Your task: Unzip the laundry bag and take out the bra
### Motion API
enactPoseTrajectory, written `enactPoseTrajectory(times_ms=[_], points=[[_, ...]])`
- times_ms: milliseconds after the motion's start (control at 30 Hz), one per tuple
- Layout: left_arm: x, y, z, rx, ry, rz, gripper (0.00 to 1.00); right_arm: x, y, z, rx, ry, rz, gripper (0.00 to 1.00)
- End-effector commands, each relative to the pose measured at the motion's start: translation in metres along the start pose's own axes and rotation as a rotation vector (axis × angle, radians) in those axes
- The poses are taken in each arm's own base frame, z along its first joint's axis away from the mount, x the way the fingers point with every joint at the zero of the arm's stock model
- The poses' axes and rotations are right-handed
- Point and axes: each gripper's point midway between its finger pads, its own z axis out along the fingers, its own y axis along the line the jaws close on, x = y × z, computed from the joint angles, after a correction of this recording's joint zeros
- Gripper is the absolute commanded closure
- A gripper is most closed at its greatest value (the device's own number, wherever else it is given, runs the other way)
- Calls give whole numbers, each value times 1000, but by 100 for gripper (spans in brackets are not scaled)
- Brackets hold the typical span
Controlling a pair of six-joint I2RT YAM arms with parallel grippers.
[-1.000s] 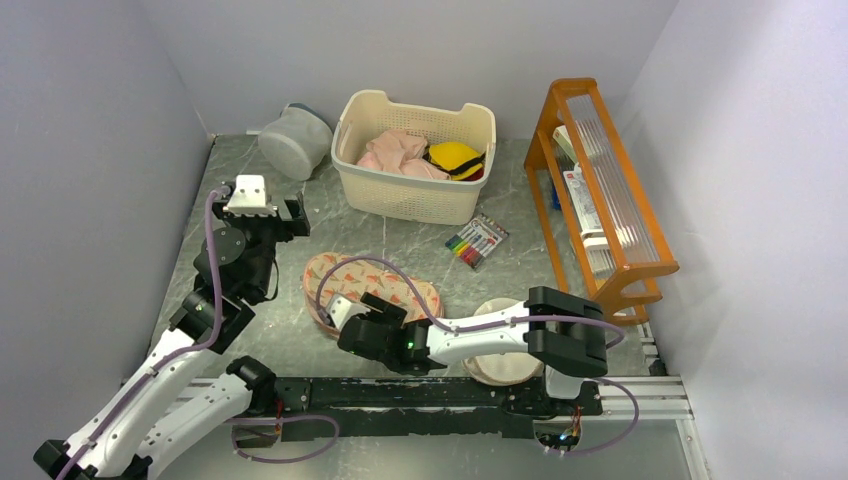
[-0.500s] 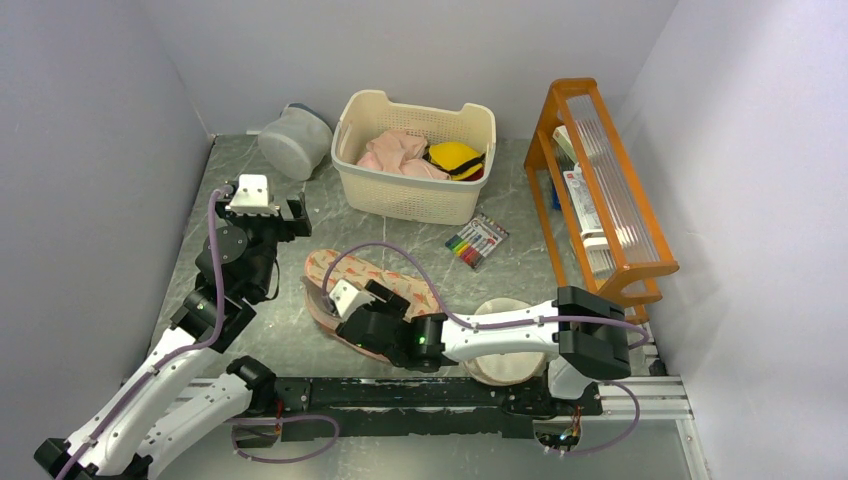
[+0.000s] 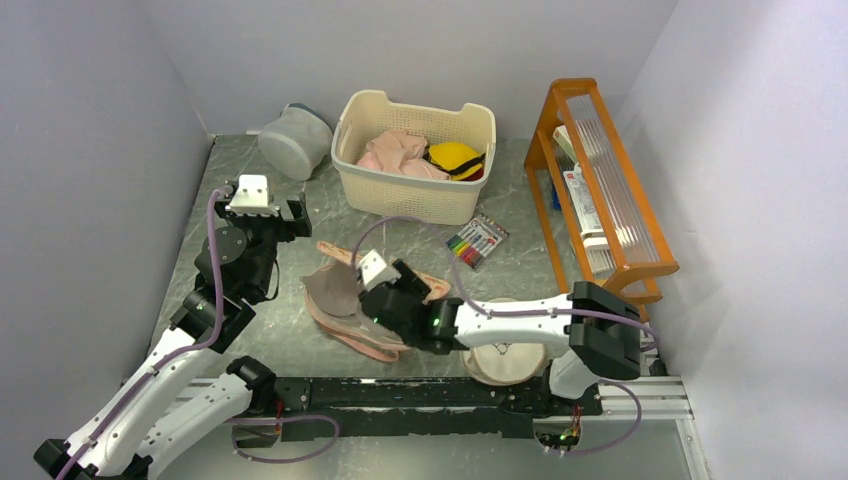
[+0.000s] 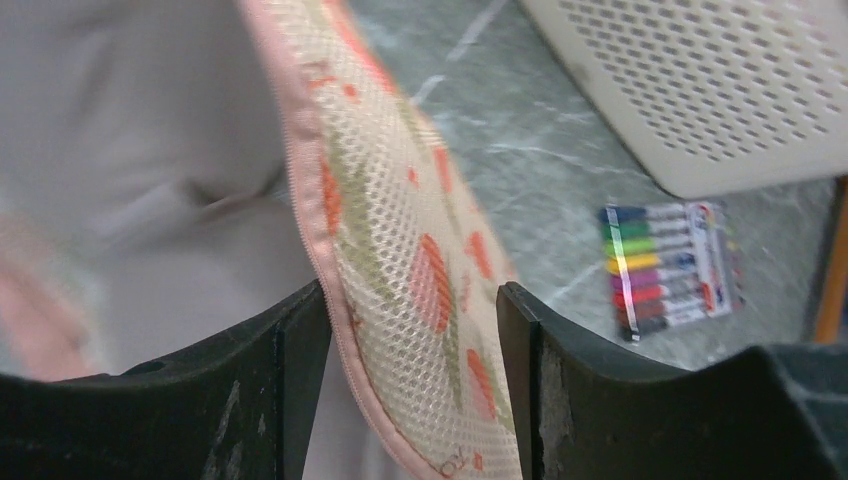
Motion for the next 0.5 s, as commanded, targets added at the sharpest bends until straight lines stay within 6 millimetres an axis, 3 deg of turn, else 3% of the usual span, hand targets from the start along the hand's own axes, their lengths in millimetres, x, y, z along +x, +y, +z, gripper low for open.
enactPoseTrajectory(times_ms=[0, 100, 200, 300, 467], points=[[-8, -1, 1, 11, -24, -13, 2, -4, -67, 23, 158, -12, 188, 40], [-6, -1, 2, 9, -17, -10, 2, 12, -115, 45, 268, 44, 259, 35], [-6, -3, 2, 17, -17, -13, 2, 28, -149, 56, 367, 114, 282, 19], [-4, -5, 2, 29, -12, -12, 3, 34, -155, 56, 378, 135, 278, 11], [0, -13, 6, 55, 9, -8, 2, 48, -153, 48, 347, 132, 298, 6]])
